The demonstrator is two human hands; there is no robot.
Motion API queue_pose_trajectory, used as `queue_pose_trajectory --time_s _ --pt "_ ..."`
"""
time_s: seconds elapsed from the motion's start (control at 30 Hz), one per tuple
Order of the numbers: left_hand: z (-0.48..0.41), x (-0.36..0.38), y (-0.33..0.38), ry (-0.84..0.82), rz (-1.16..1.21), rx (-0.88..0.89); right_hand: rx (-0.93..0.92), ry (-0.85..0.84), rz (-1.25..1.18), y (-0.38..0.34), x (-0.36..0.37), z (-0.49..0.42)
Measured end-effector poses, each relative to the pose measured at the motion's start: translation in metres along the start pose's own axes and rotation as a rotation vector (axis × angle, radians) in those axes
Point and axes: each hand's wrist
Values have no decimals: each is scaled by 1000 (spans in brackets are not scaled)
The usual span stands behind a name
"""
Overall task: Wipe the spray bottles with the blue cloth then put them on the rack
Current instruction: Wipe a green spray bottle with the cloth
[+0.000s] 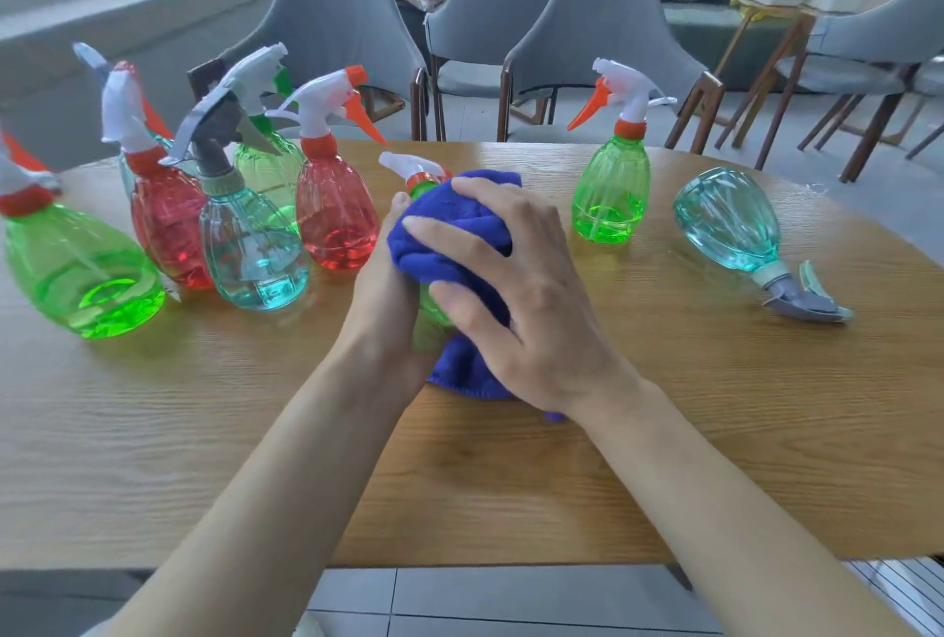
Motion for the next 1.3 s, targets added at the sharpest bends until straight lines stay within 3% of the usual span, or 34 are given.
queue_pose_trajectory --time_s 0.2,0.43,0.5,0.8,0.97,1.1,1.2,1.3 --pt "0 12 -2 -30 -6 -63 212 75 -300 11 0 -4" --pt "2 14 -2 -19 56 53 628 483 -750 26 -16 -5" --pt "1 18 -3 0 77 91 692 528 -798 25 -19 -3" --pt "-3 25 -15 82 8 150 465 346 -675 -16 -6 10" --pt "-1 27 -18 111 -70 160 307 393 -445 -9 -15 10" --pt "2 35 -21 21 -120 200 474 455 -549 4 -21 2" --pt "0 38 -19 12 -167 294 609 381 -689 2 -11 6" --pt "-5 31 -15 90 -273 400 613 290 -722 -11 -7 12"
Point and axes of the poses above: each hand's wrist, its own z-axis away from the middle knuckle, its own x-axis out of the palm, y = z × x, and after that the axes turned 13 degrees about -y, right-handed
